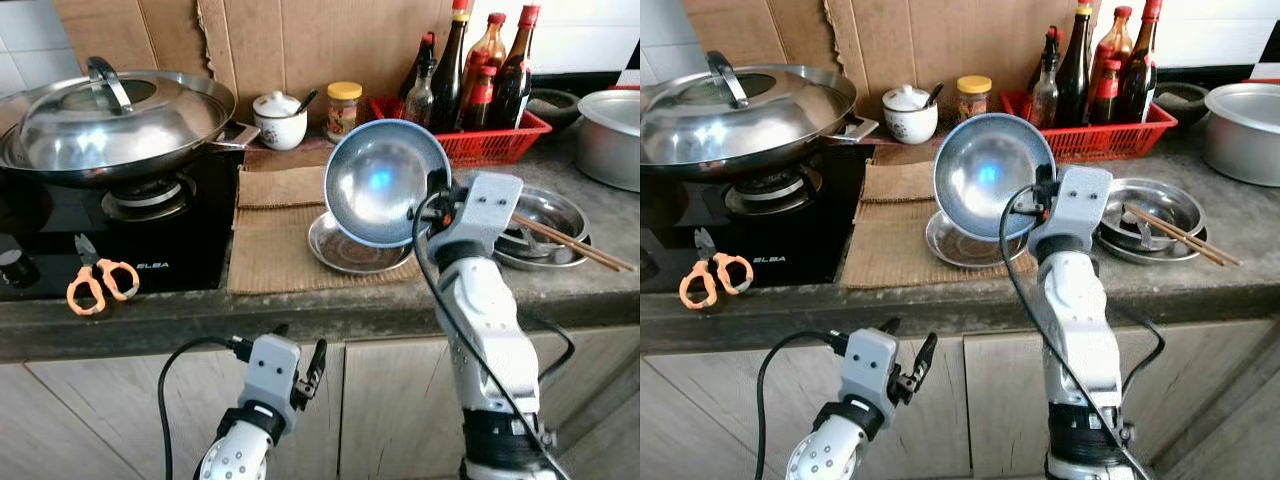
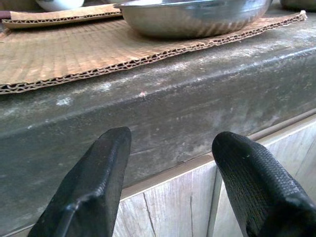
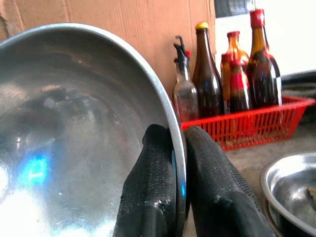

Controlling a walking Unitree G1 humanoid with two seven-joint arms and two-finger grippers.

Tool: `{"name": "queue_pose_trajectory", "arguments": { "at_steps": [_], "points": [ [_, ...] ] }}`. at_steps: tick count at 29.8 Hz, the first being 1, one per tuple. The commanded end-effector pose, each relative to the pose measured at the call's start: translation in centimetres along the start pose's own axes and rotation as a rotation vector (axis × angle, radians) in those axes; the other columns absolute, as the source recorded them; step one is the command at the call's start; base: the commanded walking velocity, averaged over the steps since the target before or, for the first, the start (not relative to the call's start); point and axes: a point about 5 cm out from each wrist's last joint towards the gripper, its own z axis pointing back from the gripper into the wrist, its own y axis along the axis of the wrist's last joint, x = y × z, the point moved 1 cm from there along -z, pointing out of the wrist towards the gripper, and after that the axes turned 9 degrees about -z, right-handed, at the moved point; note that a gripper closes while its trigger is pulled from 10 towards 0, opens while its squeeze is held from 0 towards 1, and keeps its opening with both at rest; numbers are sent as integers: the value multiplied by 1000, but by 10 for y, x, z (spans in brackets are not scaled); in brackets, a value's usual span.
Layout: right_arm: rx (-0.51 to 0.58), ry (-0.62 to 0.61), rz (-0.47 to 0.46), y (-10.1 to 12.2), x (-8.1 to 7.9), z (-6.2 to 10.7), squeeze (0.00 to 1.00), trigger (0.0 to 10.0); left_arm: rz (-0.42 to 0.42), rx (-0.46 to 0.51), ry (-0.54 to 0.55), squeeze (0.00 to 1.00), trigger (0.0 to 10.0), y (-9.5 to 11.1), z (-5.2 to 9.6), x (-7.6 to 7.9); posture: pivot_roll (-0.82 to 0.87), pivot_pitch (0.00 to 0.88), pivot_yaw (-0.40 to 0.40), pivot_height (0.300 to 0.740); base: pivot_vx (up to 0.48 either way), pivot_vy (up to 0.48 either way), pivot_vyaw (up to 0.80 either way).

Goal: Kitchen organization

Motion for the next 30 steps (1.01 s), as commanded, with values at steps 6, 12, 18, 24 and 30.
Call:
{"name": "queue_pose_trajectory", "arguments": {
  "at_steps": [6, 12, 18, 24, 30],
  "points": [
    [81, 6, -24, 13, -8, 2, 0, 0, -5, 13, 13, 0, 10000, 2, 0, -2, 22, 10, -7, 740, -46, 0, 0],
    [89, 5, -29, 16, -7, 0, 0, 0, -7, 18, 5, 0, 10000, 3, 0, -1, 22, 10, -7, 740, -231, 0, 0],
    [79, 1, -39, 13, -7, 1, 0, 0, -10, 18, 1, 0, 10000, 3, 0, 0, 24, 10, -7, 740, -310, 0, 0],
    [55, 1, -33, 9, -3, 2, 0, 0, -11, 17, -2, 0, 10000, 3, 0, 0, 22, 10, -5, 740, -314, 0, 0],
    [-74, 37, 29, -20, 9, 23, 0, 0, -10, 18, -4, 0, 10000, 2, 1, 0, 20, 10, -3, 740, -314, 0, 0]
  ]
}}
